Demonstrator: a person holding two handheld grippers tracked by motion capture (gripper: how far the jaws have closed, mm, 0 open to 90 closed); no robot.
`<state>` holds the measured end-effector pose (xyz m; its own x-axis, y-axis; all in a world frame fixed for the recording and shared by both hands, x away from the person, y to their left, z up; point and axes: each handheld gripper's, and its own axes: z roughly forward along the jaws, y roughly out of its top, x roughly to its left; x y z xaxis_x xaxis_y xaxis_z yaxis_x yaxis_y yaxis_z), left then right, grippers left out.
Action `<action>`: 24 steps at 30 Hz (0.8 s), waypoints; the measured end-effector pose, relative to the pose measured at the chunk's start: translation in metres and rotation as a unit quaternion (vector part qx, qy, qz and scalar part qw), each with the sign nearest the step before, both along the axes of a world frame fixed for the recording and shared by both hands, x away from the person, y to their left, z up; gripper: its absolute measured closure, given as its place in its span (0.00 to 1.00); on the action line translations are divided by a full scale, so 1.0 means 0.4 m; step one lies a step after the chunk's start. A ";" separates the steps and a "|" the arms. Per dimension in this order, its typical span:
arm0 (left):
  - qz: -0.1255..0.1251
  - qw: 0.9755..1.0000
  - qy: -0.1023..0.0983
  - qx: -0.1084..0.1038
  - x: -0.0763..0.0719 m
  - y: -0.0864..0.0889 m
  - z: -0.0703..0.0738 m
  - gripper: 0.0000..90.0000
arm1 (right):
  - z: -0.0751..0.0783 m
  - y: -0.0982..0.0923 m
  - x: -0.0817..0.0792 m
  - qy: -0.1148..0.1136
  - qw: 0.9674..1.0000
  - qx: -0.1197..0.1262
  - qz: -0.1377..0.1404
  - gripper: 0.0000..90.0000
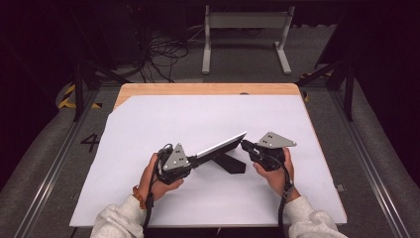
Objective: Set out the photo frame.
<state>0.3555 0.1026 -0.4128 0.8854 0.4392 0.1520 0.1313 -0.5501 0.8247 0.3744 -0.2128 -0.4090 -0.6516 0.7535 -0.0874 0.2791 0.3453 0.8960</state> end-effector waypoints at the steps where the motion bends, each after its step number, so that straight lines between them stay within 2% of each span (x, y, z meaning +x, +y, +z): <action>1: -0.002 1.000 -0.002 0.001 -0.003 0.005 0.004 0.93 | 0.004 -0.003 -0.006 -0.004 1.000 -0.002 0.004 0.98; 12: -0.007 1.000 -0.005 0.001 -0.013 0.008 0.007 0.93 | 0.021 0.015 -0.013 -0.017 1.000 0.007 0.013 1.00; 17: -0.018 1.000 -0.008 0.005 -0.022 -0.002 0.009 0.93 | 0.023 0.024 -0.023 -0.041 0.999 0.015 0.014 1.00; 24: -0.025 1.000 -0.011 0.008 -0.032 -0.012 0.010 0.92 | 0.019 0.045 -0.027 -0.035 0.999 0.003 0.029 1.00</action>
